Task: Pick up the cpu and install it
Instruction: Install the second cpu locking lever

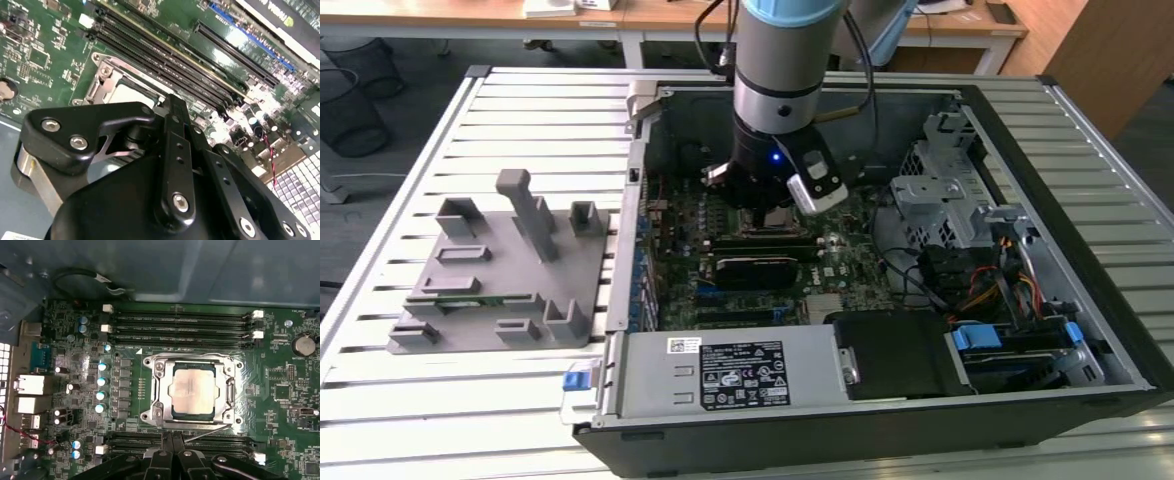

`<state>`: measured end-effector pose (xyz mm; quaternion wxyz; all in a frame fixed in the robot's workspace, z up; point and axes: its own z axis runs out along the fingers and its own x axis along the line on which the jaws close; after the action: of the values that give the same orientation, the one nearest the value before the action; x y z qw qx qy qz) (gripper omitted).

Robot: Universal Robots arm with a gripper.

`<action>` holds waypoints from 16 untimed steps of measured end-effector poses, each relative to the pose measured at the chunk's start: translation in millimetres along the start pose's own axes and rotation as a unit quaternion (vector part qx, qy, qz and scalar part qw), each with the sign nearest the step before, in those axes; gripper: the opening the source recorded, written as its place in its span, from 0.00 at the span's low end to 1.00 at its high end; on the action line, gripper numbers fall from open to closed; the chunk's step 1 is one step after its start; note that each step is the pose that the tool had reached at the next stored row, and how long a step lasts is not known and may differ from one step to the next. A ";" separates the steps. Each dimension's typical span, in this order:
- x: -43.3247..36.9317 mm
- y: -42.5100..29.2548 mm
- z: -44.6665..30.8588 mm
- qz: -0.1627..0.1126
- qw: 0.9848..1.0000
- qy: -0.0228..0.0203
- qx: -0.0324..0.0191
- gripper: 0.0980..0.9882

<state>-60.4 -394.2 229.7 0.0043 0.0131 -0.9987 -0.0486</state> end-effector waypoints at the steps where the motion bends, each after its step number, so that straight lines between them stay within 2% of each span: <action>1: 0.0 -1.3 0.9 0.000 1.000 0.000 -0.002 0.01; 12: 2.0 -5.0 16.2 0.000 1.000 0.000 -0.006 0.01; 16: 2.9 -9.3 17.5 0.000 1.000 0.000 -0.016 0.01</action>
<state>-63.3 -401.8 211.5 0.0042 0.0131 -0.9978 -0.0646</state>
